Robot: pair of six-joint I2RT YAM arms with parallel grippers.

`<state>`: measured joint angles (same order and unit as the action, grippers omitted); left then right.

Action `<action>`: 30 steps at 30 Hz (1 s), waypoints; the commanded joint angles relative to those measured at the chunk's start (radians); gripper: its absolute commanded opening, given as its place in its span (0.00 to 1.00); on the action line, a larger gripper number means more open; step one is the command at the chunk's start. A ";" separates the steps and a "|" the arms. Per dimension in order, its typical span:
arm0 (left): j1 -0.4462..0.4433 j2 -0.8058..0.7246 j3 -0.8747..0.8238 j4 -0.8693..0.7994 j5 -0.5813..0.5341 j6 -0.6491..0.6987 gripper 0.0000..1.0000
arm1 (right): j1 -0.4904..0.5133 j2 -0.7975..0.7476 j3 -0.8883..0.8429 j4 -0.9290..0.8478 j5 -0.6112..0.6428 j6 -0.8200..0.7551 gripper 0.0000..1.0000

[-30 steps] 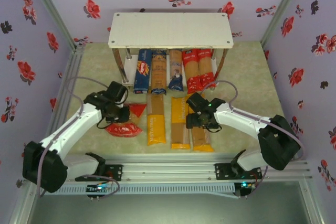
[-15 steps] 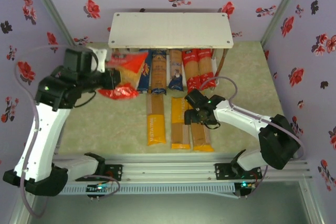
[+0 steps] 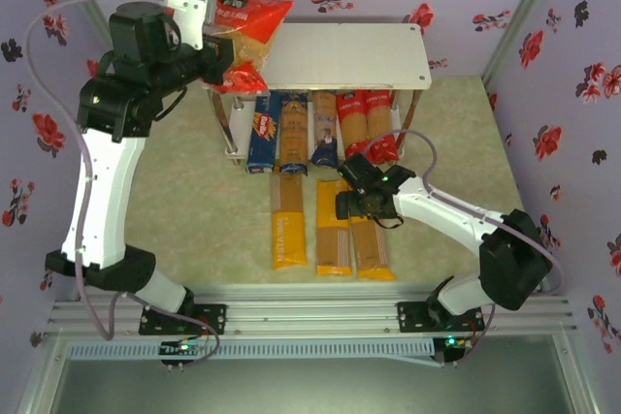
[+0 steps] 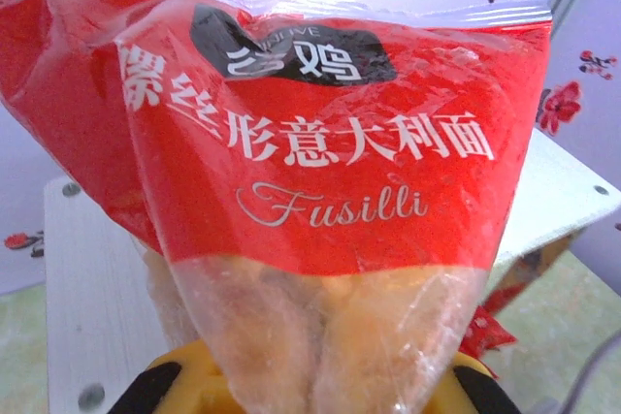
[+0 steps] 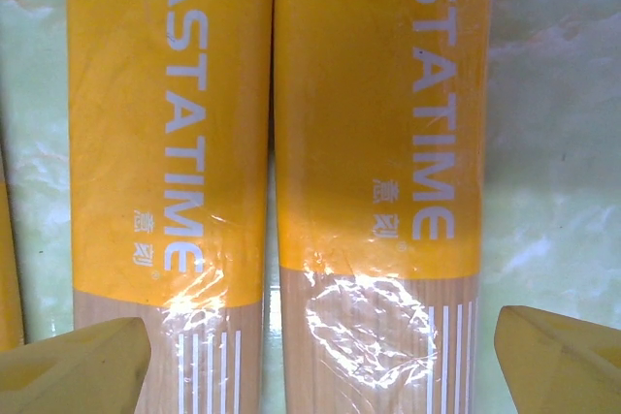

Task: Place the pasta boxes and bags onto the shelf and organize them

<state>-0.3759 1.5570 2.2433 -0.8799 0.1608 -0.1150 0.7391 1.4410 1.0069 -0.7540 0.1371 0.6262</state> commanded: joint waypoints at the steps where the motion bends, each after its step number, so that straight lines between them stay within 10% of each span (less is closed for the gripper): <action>1: 0.017 0.015 0.031 0.288 0.002 0.039 0.00 | -0.009 0.004 0.021 -0.041 0.032 -0.026 0.93; 30: 0.028 0.191 -0.062 0.389 -0.152 -0.066 0.00 | -0.027 -0.005 -0.039 -0.021 0.036 -0.017 0.92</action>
<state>-0.3569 1.7592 2.1735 -0.6277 0.0265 -0.1604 0.7197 1.4410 0.9859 -0.7605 0.1539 0.6090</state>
